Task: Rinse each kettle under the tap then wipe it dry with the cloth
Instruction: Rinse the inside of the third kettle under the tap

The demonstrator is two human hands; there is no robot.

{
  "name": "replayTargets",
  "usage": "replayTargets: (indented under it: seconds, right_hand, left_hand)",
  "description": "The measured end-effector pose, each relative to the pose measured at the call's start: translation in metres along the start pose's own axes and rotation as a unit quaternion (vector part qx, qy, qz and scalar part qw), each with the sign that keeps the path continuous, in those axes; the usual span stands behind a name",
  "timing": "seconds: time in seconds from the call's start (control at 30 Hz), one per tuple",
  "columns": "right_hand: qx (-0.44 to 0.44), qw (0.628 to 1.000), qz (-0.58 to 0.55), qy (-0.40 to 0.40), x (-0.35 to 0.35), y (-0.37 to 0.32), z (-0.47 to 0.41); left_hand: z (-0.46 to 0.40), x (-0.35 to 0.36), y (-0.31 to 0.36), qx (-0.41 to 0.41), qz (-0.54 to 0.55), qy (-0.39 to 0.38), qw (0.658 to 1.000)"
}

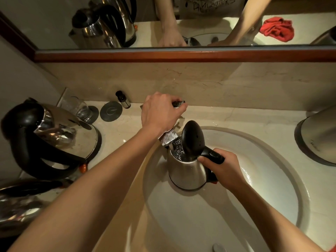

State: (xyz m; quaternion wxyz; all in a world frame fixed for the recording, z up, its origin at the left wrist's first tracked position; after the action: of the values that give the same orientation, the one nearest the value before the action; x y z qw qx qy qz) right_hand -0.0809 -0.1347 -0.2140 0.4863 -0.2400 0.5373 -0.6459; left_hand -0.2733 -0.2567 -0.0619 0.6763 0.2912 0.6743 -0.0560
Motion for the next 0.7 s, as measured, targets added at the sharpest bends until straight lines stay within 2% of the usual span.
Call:
replayTargets:
  seconds: [0.7]
  right_hand:
    - [0.003, 1.000, -0.011, -0.007, 0.0022, -0.0069, 0.0006]
  left_hand:
    - [-0.0017, 0.0019, -0.0017, 0.002, 0.002, 0.003, 1.000]
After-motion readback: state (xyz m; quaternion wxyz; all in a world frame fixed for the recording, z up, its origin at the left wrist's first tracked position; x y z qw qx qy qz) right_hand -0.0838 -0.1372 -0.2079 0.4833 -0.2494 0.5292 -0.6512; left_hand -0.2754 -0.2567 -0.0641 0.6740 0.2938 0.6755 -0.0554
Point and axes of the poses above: each hand's wrist, its own z-axis away from the middle knuckle, its own x-axis out of the palm, y = z × x, the point moved 6 cm from there along -z, towards the middle knuckle, and after that the axes turned 3 degrees about -z, right-handed, at the moved point
